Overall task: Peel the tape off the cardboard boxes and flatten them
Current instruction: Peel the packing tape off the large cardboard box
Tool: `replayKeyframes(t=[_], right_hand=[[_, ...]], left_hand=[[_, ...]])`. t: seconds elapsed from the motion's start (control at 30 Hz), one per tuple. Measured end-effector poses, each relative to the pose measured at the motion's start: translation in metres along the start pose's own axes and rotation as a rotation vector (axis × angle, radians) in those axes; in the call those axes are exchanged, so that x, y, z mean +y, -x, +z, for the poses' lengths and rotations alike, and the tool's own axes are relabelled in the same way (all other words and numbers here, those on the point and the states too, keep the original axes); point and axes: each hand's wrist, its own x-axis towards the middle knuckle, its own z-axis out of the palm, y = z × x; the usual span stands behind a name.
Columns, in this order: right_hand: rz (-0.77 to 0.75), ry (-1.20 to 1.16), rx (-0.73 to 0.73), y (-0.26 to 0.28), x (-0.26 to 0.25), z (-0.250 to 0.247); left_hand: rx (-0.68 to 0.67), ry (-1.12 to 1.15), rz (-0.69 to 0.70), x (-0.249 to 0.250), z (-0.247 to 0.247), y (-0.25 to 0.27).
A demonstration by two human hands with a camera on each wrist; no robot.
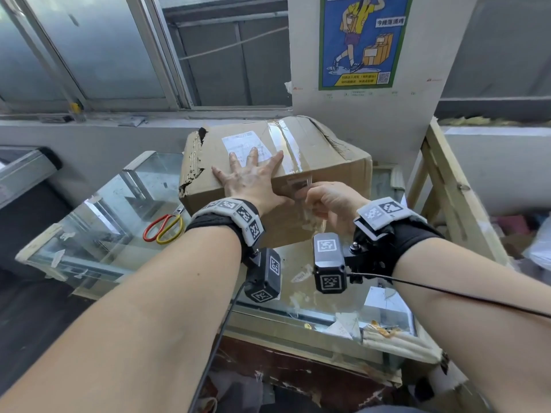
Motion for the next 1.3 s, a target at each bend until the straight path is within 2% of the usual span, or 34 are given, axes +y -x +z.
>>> replayKeyframes(t=[0.1, 0.23, 0.33, 0.47, 0.6, 0.7, 0.9, 1.07, 1.2, 1.3], right_hand=[[-0.037, 0.025, -0.029, 0.004, -0.002, 0.001], [-0.13, 0.207, -0.057, 0.006, -0.008, -0.004], [-0.164, 0.184, -0.003, 0.004, -0.007, -0.004], [-0.04, -0.099, -0.062, 0.001, -0.004, -0.005], [0.064, -0.12, -0.181, 0.001, -0.007, -0.011], [0.098, -0.109, -0.215, 0.002, -0.009, -0.014], [0.06, -0.206, -0.141, 0.006, -0.005, -0.017], [-0.124, 0.084, 0.07, 0.005, -0.02, 0.001], [-0.189, 0.297, 0.086, 0.006, -0.021, 0.004], [-0.214, 0.355, 0.127, 0.006, -0.022, 0.004]], left_hand=[[0.018, -0.012, -0.008, 0.001, -0.001, -0.001], [0.042, -0.012, -0.018, 0.003, -0.001, -0.003], [0.063, -0.017, -0.013, 0.002, 0.001, -0.004], [0.051, -0.02, -0.003, 0.0, 0.002, -0.005], [0.033, -0.021, 0.0, 0.0, 0.002, -0.006], [0.035, -0.017, 0.001, 0.0, 0.002, -0.006], [0.029, -0.008, 0.001, 0.001, 0.003, -0.006], [0.027, -0.012, 0.002, 0.001, 0.001, -0.005], [0.01, -0.011, 0.001, 0.001, -0.001, -0.004], [-0.02, 0.0, -0.007, 0.002, -0.004, -0.004]])
